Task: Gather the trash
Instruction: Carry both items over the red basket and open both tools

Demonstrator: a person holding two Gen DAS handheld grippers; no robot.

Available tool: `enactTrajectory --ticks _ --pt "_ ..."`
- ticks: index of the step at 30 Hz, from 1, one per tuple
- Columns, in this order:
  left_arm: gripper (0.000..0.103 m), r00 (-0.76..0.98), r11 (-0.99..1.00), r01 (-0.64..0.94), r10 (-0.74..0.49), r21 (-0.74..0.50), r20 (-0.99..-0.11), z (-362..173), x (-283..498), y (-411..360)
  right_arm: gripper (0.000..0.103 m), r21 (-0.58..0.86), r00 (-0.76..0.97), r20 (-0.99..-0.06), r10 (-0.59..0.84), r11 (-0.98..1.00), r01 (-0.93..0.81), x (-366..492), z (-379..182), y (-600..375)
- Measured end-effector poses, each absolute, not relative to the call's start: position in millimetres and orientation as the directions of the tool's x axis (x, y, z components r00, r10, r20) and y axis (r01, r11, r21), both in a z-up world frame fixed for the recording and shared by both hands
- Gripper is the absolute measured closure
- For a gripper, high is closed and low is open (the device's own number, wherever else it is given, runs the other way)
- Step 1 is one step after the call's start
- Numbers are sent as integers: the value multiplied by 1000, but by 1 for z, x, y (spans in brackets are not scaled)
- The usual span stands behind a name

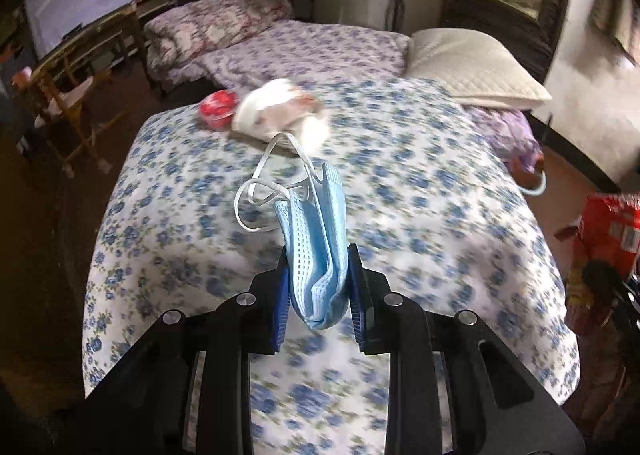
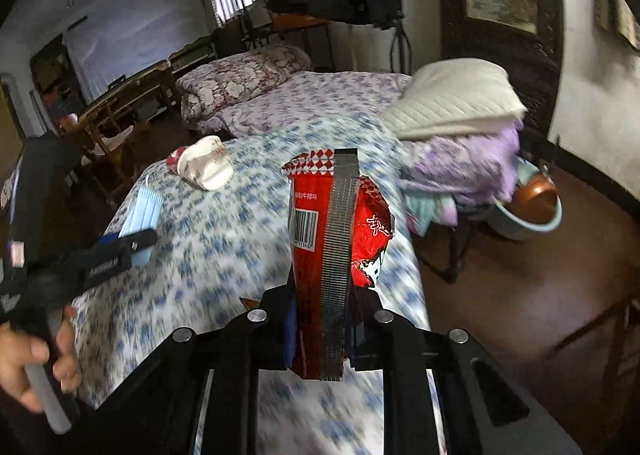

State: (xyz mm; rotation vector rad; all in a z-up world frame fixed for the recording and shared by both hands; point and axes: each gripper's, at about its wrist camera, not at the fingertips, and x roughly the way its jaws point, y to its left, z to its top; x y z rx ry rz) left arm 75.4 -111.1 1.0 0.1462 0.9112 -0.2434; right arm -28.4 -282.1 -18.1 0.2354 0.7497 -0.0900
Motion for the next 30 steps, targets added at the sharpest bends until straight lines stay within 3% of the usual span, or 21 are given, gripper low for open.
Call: enactTrajectory --ticks 7,15,30 --pt "76 548 916 399 -195 50 -813 -10 30 -162 84 201 721 -692 -41 948 247 -89 -36 -320" --pt "76 537 876 466 -170 123 -827 -28 -6 -200 84 256 723 -690 -26 926 278 -117 -58 -336" --pt "76 507 795 595 -254 121 -823 -23 -50 -245 84 259 677 -732 -75 888 379 -165 -91 -363"
